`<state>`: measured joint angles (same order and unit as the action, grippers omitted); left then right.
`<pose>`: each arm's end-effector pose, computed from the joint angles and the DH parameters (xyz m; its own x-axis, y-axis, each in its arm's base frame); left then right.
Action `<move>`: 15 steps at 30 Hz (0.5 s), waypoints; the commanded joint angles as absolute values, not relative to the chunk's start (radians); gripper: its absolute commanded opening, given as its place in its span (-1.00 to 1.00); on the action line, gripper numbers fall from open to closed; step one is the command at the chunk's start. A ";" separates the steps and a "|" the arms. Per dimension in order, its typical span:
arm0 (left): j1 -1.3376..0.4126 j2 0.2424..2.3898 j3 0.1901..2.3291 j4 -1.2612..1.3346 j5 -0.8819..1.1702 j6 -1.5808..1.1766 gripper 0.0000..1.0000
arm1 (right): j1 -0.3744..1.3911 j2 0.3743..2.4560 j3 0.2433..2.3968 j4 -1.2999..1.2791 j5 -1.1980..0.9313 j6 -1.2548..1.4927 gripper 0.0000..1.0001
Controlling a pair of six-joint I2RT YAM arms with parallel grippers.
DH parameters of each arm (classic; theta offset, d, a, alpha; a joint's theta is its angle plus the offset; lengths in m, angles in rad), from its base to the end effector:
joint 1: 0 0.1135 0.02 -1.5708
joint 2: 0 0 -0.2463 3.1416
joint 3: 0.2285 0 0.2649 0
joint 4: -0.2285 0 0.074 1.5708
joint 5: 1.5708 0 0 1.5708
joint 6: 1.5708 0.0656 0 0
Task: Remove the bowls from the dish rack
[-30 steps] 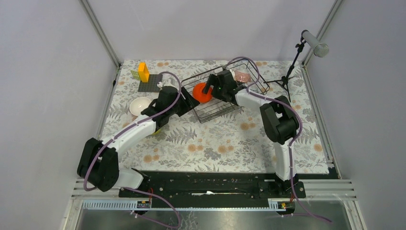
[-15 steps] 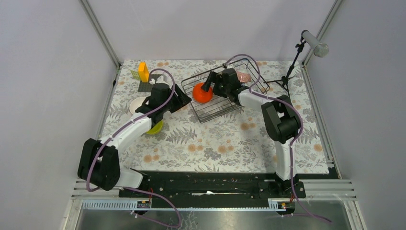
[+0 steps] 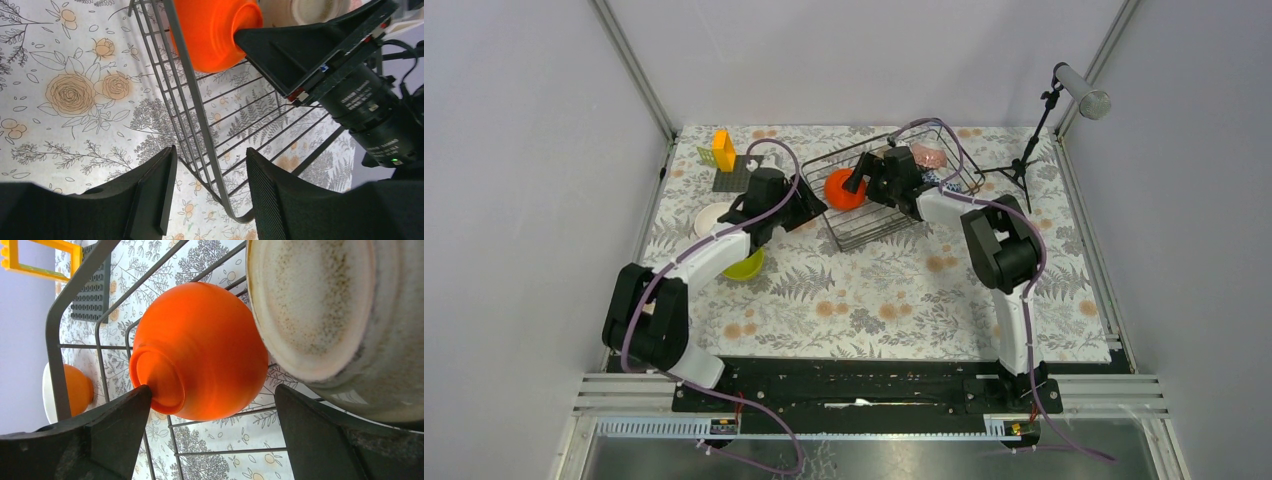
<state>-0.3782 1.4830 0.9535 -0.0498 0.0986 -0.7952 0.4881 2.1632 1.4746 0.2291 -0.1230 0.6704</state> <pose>0.3396 -0.1419 0.2041 -0.6732 -0.4971 -0.5474 -0.0524 0.7705 -0.6352 0.4551 0.2507 0.1385 -0.6564 0.3496 -0.6685 -0.1974 0.7757 0.5995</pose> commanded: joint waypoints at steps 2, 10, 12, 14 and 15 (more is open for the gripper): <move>-0.373 1.552 1.019 0.022 0.156 -0.746 0.13 | 0.479 2.205 1.502 0.323 -0.149 0.694 0.99; -0.373 1.656 1.078 0.014 0.230 -0.710 -0.28 | 0.479 2.240 1.505 0.412 -0.162 0.756 0.99; -0.374 1.674 1.088 0.007 0.248 -0.701 -0.46 | 0.480 2.253 1.512 0.431 -0.164 0.775 0.99; -0.374 1.686 1.093 0.006 0.265 -0.693 -0.68 | 0.480 2.271 1.521 0.452 -0.175 0.793 0.99; -0.374 1.687 1.094 0.004 0.269 -0.690 -0.74 | 0.480 2.276 1.524 0.465 -0.181 0.799 0.99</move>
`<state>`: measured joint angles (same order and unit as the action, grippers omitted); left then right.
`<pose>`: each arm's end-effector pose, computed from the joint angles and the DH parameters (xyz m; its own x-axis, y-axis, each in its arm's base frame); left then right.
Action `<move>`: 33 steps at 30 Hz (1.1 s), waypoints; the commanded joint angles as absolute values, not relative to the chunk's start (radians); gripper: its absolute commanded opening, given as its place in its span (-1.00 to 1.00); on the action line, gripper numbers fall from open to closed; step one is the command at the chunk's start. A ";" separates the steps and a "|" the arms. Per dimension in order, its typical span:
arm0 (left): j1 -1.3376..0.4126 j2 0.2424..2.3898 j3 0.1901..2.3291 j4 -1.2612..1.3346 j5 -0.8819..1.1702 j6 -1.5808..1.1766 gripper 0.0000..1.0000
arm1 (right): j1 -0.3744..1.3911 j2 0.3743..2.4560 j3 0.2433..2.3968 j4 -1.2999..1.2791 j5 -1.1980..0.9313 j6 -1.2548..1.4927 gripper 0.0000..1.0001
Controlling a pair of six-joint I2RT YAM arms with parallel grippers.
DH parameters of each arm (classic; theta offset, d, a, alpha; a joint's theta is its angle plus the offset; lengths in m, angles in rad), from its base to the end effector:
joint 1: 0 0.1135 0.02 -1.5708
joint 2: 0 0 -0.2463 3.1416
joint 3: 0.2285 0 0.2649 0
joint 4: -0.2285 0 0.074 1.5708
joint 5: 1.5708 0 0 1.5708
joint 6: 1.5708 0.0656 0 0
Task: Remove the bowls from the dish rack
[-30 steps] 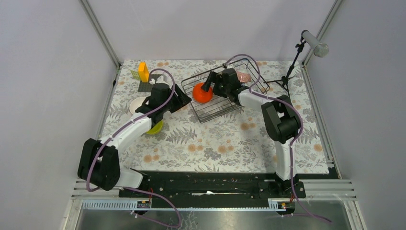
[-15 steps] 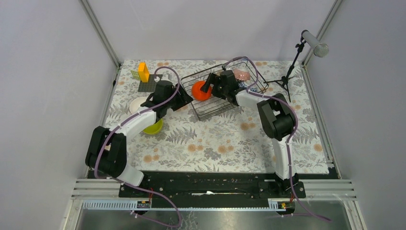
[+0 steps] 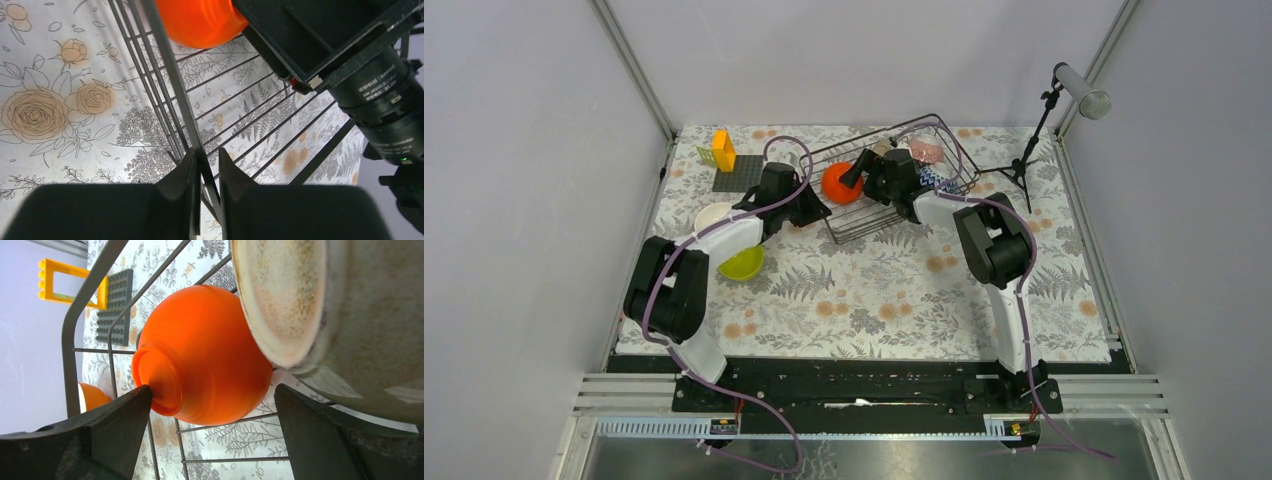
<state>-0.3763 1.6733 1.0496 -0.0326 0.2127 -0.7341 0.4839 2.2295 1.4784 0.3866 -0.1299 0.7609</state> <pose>0.3661 -0.1595 0.1722 -0.7662 -0.4013 -0.5019 0.0020 0.7795 -0.6264 0.4654 0.2542 0.1265 -0.6205 0.4463 -0.6448 -0.1941 0.7093 0.6777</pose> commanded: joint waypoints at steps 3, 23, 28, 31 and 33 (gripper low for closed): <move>-0.374 1.694 1.098 0.002 0.285 -0.677 -0.97 | 0.480 2.288 1.517 0.515 -0.189 0.827 0.99; -0.389 1.674 1.118 -0.048 0.296 -0.663 -1.00 | 0.480 2.238 1.510 0.673 -0.307 0.841 0.71; -0.389 1.669 1.112 -0.049 0.285 -0.666 -1.00 | 0.480 2.197 1.477 0.683 -0.338 0.830 0.63; -0.389 1.666 1.111 -0.049 0.281 -0.666 -1.00 | 0.482 2.168 1.450 0.686 -0.358 0.817 0.59; -0.389 1.665 1.111 -0.049 0.278 -0.667 -1.00 | 0.479 2.147 1.431 0.671 -0.353 0.799 0.58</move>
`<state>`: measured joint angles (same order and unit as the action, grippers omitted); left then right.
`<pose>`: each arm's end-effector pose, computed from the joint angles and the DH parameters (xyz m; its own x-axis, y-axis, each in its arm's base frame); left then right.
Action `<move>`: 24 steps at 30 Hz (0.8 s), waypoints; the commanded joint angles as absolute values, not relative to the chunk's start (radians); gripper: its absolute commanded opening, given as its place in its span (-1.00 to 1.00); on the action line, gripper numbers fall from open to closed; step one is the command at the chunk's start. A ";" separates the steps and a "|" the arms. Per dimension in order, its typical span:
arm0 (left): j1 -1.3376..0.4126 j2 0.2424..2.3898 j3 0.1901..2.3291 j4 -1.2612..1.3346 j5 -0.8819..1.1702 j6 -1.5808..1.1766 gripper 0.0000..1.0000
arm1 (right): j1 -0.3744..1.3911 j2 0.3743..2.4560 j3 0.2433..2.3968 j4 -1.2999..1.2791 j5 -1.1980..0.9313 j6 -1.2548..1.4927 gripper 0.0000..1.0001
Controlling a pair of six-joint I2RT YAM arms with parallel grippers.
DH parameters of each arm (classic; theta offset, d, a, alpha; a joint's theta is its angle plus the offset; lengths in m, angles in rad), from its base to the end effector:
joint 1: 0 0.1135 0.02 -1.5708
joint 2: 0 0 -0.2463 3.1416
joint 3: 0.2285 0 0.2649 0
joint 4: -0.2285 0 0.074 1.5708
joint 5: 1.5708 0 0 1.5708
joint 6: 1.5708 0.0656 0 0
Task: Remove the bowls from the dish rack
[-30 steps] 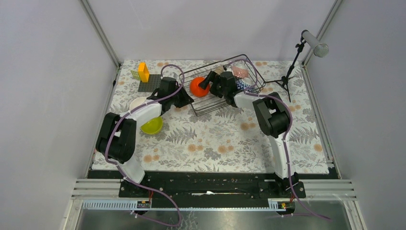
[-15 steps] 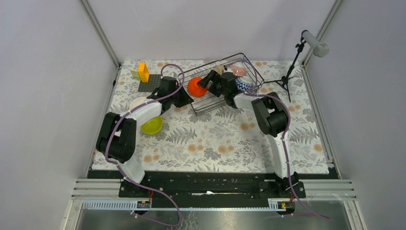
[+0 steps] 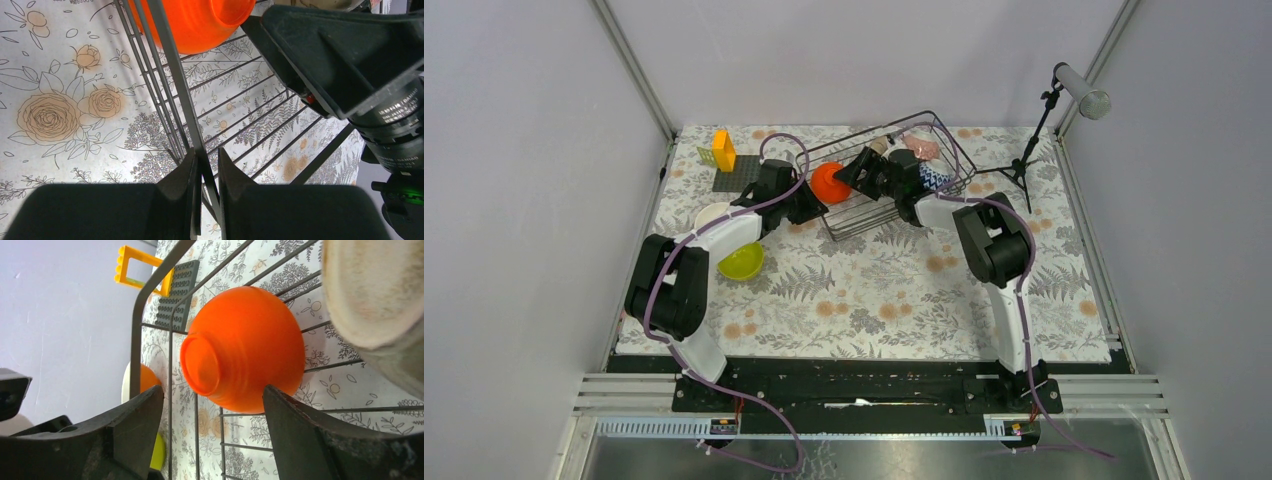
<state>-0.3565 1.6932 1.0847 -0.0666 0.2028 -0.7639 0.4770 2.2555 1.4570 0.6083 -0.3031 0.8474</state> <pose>0.3740 -0.1534 0.1733 -0.7613 -0.4395 -0.4767 -0.0519 0.7741 -0.6309 0.4645 0.2621 0.1355 -0.6348 0.4772 -0.6077 -0.3365 0.5372 0.7734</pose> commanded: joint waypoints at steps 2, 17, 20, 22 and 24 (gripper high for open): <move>-0.389 1.664 1.113 -0.049 0.275 -0.668 -1.00 | 0.480 2.129 1.428 0.622 -0.302 0.746 0.60; -0.391 1.661 1.116 -0.051 0.265 -0.680 -1.00 | 0.445 2.242 1.597 0.356 -0.289 0.608 0.98; -0.391 1.663 1.115 -0.052 0.267 -0.681 -1.00 | 0.437 2.259 1.601 0.349 -0.306 0.592 0.99; -0.391 1.664 1.113 -0.052 0.271 -0.681 -1.00 | 0.436 2.286 1.618 0.341 -0.334 0.567 0.99; -0.390 1.664 1.111 -0.052 0.274 -0.680 -1.00 | 0.433 2.317 1.651 0.332 -0.368 0.552 0.99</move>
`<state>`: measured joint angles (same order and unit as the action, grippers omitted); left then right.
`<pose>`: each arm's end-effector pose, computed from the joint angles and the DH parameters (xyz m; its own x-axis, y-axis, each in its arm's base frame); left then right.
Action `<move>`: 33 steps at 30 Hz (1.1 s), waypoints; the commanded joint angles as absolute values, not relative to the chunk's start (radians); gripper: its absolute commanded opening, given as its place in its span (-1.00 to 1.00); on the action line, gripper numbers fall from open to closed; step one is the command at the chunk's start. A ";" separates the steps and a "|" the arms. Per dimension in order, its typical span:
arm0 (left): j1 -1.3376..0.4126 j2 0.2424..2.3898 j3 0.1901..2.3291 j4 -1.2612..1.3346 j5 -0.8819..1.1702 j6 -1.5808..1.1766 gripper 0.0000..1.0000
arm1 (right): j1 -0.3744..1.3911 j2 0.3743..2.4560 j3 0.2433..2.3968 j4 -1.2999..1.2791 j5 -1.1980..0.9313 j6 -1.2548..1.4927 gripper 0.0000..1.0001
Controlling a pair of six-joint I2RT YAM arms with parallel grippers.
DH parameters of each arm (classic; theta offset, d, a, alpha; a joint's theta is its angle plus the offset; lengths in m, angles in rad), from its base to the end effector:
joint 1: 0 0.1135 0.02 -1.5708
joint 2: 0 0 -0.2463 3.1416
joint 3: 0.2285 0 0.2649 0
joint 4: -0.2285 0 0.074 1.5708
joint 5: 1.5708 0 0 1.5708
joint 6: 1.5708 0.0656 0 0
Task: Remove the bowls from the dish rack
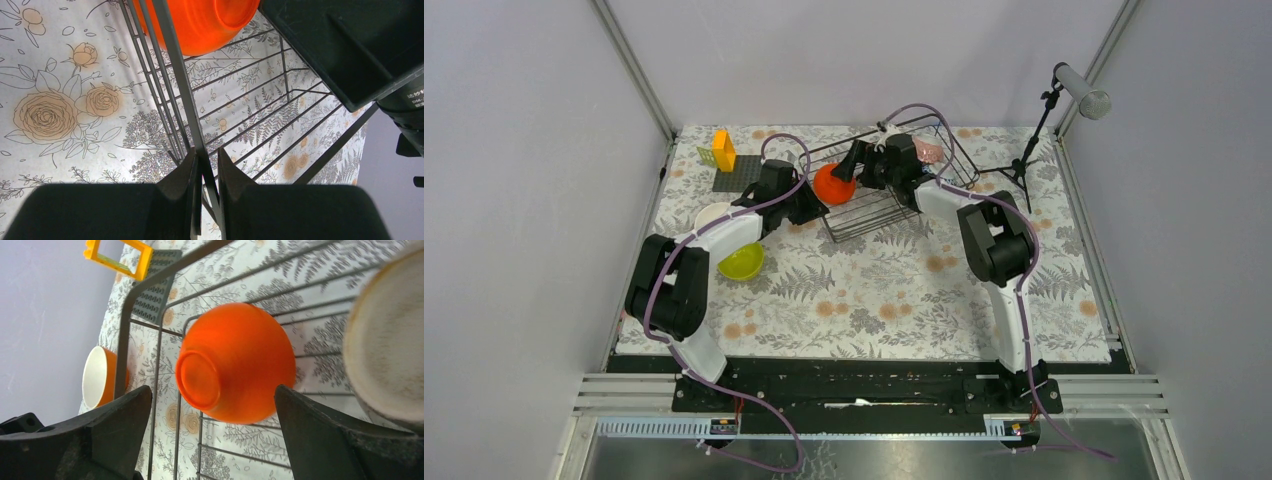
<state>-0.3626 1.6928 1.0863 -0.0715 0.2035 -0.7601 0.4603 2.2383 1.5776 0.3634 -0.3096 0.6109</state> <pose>0.3729 -0.1556 0.1735 -0.7658 -0.4312 -0.4771 -0.0456 0.7765 -0.6285 0.4781 0.2593 0.1560 -0.6074 0.3087 -0.7320 -0.4098 0.6676 0.6215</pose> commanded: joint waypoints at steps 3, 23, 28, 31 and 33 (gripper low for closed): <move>-0.393 1.665 1.108 -0.051 0.280 -0.678 -1.00 | 0.428 2.362 1.714 0.297 -0.382 0.555 0.99; -0.401 1.665 1.115 -0.057 0.249 -0.679 -1.00 | 0.430 2.229 1.698 0.075 -0.161 0.500 0.99; -0.400 1.658 1.114 -0.057 0.236 -0.680 -1.00 | 0.429 2.172 1.698 0.059 -0.161 0.493 0.99; -0.400 1.656 1.114 -0.064 0.231 -0.677 -1.00 | 0.429 2.140 1.689 0.053 -0.174 0.483 0.99; -0.400 1.654 1.113 -0.069 0.227 -0.672 -1.00 | 0.430 2.123 1.688 0.047 -0.175 0.474 0.99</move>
<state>-0.3752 1.6928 1.0863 -0.0700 0.1936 -0.7605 0.4530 2.2192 1.6920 0.0677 -0.2173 0.5095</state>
